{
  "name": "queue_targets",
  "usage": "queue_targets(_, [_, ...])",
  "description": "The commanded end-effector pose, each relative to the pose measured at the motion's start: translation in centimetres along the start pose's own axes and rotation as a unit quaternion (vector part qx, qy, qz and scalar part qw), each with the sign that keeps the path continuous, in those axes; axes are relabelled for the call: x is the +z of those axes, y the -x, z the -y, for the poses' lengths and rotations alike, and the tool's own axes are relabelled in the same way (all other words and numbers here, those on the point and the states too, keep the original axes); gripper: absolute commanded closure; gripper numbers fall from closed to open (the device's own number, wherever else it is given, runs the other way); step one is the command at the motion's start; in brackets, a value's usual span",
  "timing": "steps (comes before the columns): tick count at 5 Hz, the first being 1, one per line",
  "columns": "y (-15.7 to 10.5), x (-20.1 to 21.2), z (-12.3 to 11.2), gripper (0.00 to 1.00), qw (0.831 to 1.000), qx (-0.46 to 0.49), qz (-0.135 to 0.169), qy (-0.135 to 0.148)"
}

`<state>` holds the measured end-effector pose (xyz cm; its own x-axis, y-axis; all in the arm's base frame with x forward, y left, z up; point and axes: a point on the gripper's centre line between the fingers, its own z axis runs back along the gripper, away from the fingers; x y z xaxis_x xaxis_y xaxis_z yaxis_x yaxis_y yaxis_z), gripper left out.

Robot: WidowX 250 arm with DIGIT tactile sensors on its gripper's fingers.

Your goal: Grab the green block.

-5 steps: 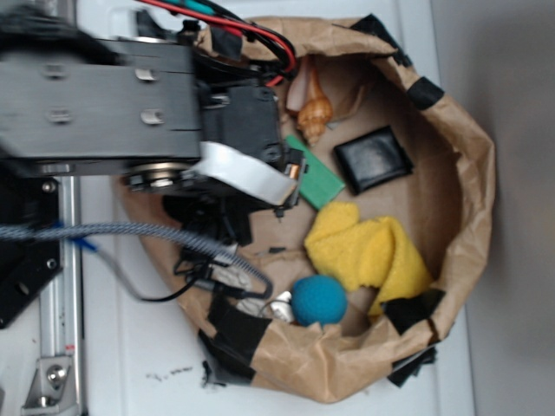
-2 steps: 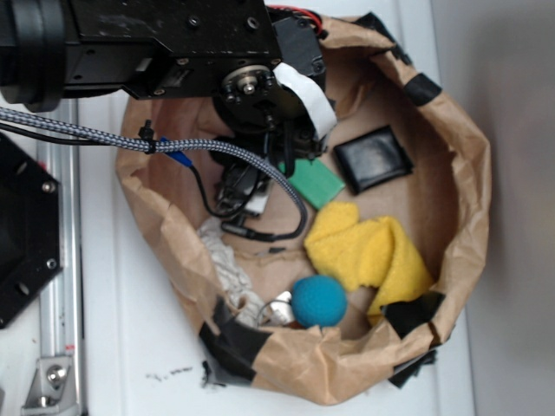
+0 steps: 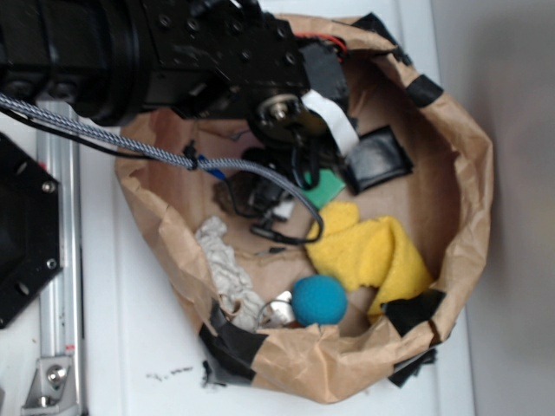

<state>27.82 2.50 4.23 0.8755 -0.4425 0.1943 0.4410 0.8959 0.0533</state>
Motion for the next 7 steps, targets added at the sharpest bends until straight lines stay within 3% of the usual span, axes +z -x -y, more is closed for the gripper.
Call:
queue_targets(1, [-2.4, -2.5, 4.0, 0.0, 0.994, -0.087, 0.033, 0.05])
queue_targets(2, [-1.9, -2.2, 4.9, 0.0, 0.994, -0.091, 0.011, 0.051])
queue_targets(4, [-0.8, 0.1, 5.5, 0.0, 0.997, -0.061, 0.004, 0.055])
queue_targets(5, [-0.8, -0.5, 5.3, 0.0, 0.998, -0.053, -0.027, 0.037])
queue_targets(6, [1.0, -1.6, 3.5, 0.0, 0.996, -0.04, -0.074, 0.022])
queue_targets(7, [2.8, -1.6, 2.5, 0.0, 0.996, -0.049, -0.073, 0.034])
